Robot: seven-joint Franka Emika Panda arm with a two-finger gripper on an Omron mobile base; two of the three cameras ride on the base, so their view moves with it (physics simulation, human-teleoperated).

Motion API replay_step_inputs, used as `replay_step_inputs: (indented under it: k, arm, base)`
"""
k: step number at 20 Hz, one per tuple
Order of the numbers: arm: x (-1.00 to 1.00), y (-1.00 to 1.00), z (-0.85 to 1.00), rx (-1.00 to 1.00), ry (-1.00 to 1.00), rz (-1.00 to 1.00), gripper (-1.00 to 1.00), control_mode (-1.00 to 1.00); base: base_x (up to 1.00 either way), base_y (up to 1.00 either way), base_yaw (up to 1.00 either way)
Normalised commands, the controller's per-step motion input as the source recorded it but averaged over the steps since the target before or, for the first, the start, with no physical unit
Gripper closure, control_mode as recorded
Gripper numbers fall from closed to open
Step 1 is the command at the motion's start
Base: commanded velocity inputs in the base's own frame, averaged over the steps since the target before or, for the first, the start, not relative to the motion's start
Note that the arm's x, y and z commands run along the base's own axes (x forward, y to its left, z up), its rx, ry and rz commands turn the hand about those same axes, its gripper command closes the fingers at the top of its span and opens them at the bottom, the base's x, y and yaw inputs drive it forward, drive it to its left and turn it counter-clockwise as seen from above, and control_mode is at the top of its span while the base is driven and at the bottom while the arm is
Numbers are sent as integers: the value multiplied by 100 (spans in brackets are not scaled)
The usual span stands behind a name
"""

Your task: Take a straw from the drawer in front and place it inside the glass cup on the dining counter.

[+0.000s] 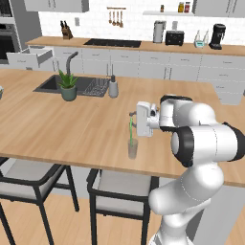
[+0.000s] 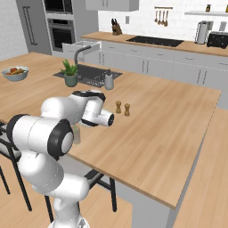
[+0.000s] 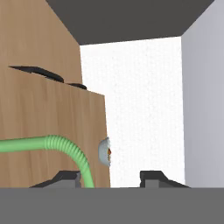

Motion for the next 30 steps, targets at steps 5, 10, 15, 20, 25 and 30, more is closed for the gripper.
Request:
replay_step_inputs:
  k: [5,10,15,20,25,30]
  arm:
    - [0,-24,-43,0,-31,16,-100,-100]
    - [-1,-19,-53,-3,-30,16,-100,-100]
    - [-2,-1,-78,-17,-20,10,-100,-100]
    - [-10,0,-42,-14,-7,3,-100,-100]
    - [-23,7,-24,-10,-9,0,-100,-100]
    - [-23,14,-35,-14,-7,0,-100,-100]
  base:
    - [0,0,0]
    - [0,0,0]
    - [0,0,0]
    - [0,0,0]
    - [0,0,0]
    - [0,0,0]
